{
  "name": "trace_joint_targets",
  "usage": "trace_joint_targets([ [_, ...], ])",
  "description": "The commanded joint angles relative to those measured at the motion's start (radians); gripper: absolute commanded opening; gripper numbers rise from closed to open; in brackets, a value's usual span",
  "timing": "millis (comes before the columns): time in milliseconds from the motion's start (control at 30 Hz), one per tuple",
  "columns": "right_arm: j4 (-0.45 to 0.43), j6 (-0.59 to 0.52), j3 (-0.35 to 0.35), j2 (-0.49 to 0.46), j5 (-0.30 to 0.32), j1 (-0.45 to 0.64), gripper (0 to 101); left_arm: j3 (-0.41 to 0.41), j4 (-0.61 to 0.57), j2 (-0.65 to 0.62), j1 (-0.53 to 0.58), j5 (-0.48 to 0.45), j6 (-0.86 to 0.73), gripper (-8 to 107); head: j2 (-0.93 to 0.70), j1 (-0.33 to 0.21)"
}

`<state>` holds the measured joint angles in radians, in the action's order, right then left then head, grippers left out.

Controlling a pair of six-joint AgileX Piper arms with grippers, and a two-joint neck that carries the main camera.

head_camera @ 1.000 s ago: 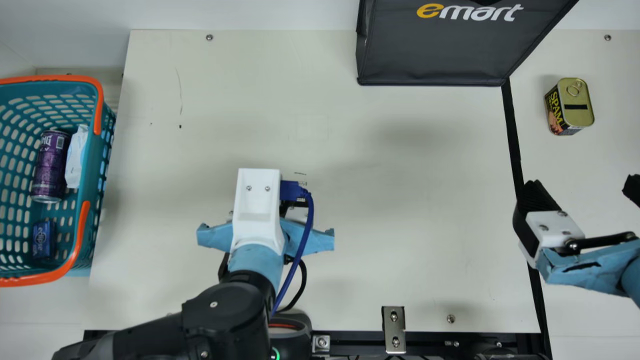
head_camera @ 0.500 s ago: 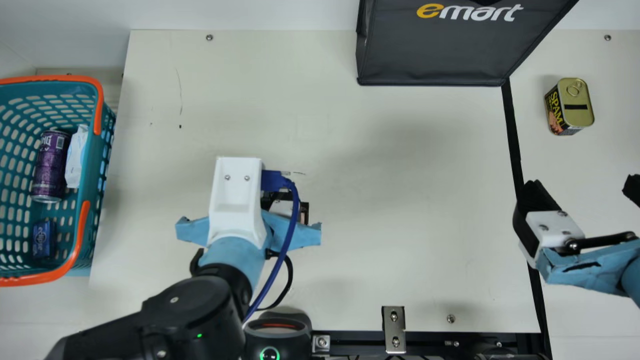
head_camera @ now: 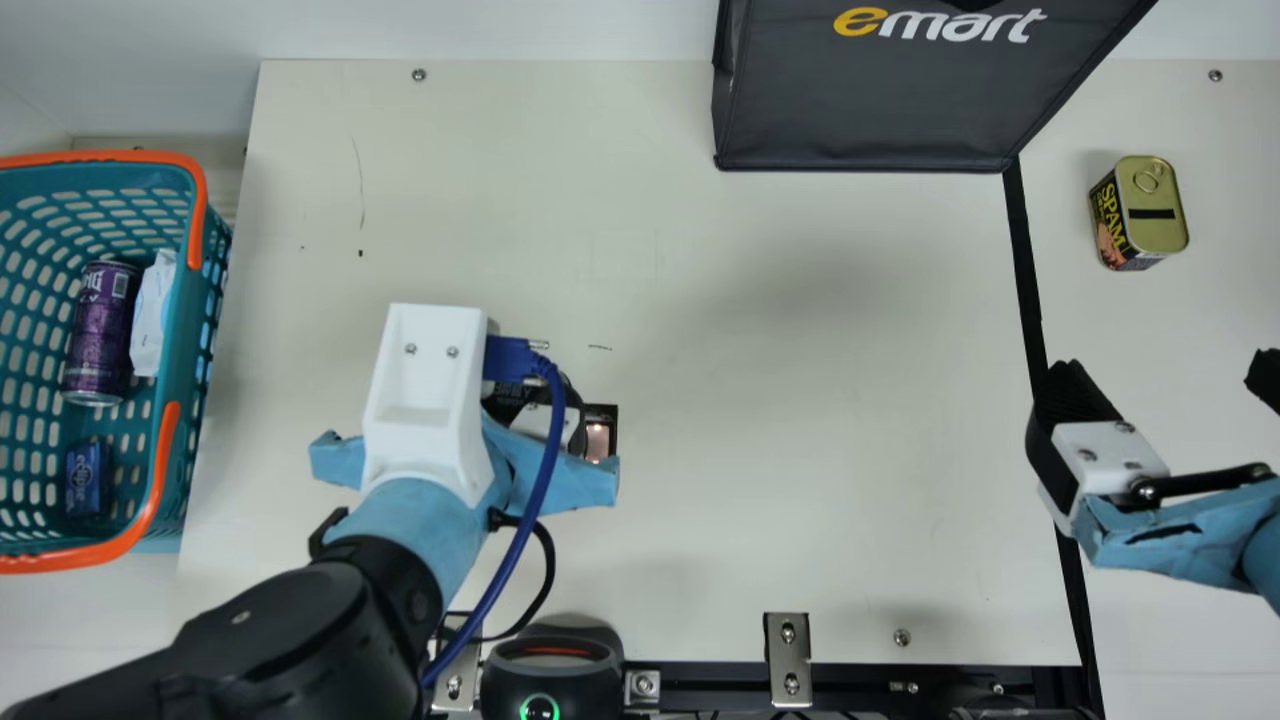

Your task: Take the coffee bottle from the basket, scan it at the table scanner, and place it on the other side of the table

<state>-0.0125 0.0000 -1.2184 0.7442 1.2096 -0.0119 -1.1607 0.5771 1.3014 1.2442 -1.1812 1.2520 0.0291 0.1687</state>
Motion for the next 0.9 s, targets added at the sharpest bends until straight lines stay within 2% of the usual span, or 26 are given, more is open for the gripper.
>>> trace_joint_targets([
  [0, 0.0, 0.0, 0.0, 0.0, 0.0, 0.0, 95, -0.003, -0.014, -0.009, 0.0, 0.0, -0.033, -8, -0.002, -0.03],
  [333, -0.001, 0.0, 0.0, 0.0, 0.0, 0.0, 95, 0.035, -0.134, -0.089, -0.048, 0.077, -0.291, -8, -0.002, -0.03],
  [867, -0.001, 0.0, 0.0, 0.0, 0.0, 0.0, 95, 0.145, -0.498, -0.214, -0.298, 0.301, -0.862, -8, -0.002, -0.03],
])
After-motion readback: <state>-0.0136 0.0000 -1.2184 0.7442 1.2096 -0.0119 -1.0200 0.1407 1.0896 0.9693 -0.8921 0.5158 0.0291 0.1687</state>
